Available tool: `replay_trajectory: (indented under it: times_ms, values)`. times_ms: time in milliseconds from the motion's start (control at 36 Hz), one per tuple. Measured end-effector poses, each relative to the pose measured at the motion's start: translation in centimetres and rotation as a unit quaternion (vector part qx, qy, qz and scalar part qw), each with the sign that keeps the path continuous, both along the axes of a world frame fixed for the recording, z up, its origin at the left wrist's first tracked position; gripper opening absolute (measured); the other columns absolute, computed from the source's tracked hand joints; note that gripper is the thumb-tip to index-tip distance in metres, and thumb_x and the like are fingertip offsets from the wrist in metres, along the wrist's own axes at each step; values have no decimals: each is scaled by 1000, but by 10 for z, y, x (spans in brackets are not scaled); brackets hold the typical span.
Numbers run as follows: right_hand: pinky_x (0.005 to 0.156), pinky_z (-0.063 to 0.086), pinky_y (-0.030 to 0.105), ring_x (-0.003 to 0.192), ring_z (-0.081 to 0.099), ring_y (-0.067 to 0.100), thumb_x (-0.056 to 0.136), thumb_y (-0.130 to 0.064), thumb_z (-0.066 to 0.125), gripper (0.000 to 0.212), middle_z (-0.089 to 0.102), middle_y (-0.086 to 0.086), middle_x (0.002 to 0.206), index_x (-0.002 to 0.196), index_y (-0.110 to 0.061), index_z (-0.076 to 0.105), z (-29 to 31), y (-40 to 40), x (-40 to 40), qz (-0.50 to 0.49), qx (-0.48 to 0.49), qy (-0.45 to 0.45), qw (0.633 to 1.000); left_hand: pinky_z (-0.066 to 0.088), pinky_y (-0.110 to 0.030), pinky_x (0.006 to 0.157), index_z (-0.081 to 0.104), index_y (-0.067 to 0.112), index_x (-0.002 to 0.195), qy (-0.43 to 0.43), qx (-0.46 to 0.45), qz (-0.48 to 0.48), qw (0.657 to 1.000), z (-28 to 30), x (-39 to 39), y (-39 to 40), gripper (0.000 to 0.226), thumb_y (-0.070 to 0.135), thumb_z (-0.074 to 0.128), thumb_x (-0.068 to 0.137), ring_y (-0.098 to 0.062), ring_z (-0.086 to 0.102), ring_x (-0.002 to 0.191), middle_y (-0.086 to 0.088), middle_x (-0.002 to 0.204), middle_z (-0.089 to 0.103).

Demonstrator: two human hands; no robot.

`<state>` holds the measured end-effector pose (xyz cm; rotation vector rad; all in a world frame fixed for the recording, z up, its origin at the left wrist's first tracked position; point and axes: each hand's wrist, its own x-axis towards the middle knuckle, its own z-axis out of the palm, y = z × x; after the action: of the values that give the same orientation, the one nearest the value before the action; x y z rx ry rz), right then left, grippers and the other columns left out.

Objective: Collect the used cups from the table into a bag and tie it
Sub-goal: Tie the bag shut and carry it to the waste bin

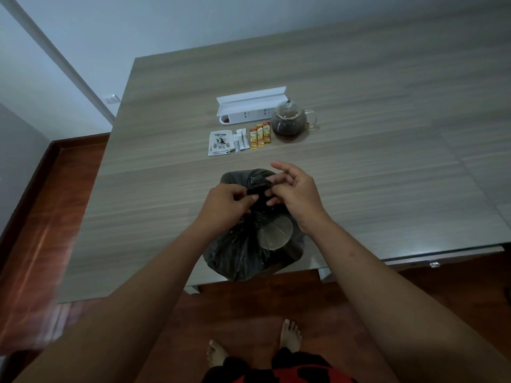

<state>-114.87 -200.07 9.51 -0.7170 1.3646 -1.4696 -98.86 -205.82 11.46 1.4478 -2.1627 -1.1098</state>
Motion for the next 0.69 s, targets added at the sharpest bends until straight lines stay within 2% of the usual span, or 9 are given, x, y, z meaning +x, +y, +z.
replay_trajectory:
  times_ms: [111, 222, 306, 333, 389, 445, 500, 611, 695]
  values:
    - [57, 57, 32, 66, 63, 14, 84, 17, 51, 45, 58, 6, 86, 104, -22, 62, -11, 10, 6, -21, 13, 61, 998, 55, -19, 60, 71, 12, 89, 73, 56, 20, 996, -3, -1, 1, 9, 16, 64, 94, -12, 73, 68, -3, 81, 74]
    - [58, 57, 27, 72, 65, 21, 87, 4, 61, 30, 61, 6, 85, 100, -23, 66, -21, 19, 15, -23, 8, 133, 991, 54, -21, 61, 69, 14, 92, 114, 75, 34, 990, -6, -1, -1, 9, 16, 61, 96, -17, 72, 71, -3, 85, 73]
    - [68, 59, 30, 82, 65, 20, 87, -8, 70, 19, 62, 5, 94, 103, -18, 71, -23, 20, 20, -20, -1, 191, 981, 57, -26, 66, 70, 11, 94, 114, 78, 25, 990, -8, -1, -3, 12, 18, 61, 96, -19, 71, 77, -6, 86, 74]
    - [72, 58, 29, 84, 65, 15, 85, -12, 73, 18, 61, 2, 95, 103, -16, 73, -22, 20, 21, -21, -3, 207, 978, 58, -28, 68, 70, 12, 94, 115, 80, 22, 990, -8, 0, -4, 12, 18, 61, 97, -21, 71, 78, -7, 87, 74]
    - [72, 53, 16, 81, 63, 5, 81, -18, 79, 17, 62, -2, 94, 98, -16, 74, -20, 18, 21, -28, -4, 241, 970, 58, -32, 71, 71, 11, 95, 113, 76, 18, 991, -8, 0, -5, 13, 19, 61, 96, -22, 72, 81, -8, 88, 75]
    - [66, 47, 9, 76, 62, -1, 77, -23, 83, 16, 65, -4, 89, 90, -19, 74, -17, 17, 22, -34, 5, 261, 965, 54, -23, 65, 71, 12, 90, 112, 65, 15, 991, -7, -1, -6, 12, 19, 62, 95, -12, 71, 75, -3, 82, 74]
    - [60, 44, 7, 68, 61, -3, 73, -25, 86, 15, 67, -8, 79, 80, -21, 73, -16, 17, 22, -37, 19, 263, 964, 48, -13, 59, 71, 13, 86, 115, 57, 18, 992, -6, -2, -5, 12, 17, 64, 95, -2, 67, 67, 1, 77, 73]
    - [55, 43, 9, 57, 57, -3, 72, -21, 86, 14, 66, -11, 64, 73, -23, 72, -16, 15, 25, -34, 32, 247, 968, 51, -26, 66, 72, 9, 85, 95, 46, 24, 994, -6, -3, -6, 14, 20, 66, 93, -14, 67, 72, -6, 79, 73]
    - [60, 46, 10, 63, 60, 0, 74, -17, 84, 13, 67, -10, 69, 75, -21, 73, -16, 15, 27, -35, 13, 269, 962, 48, -19, 61, 73, 11, 82, 100, 46, 35, 993, -6, -3, -6, 14, 19, 67, 92, -9, 65, 67, -4, 75, 73]
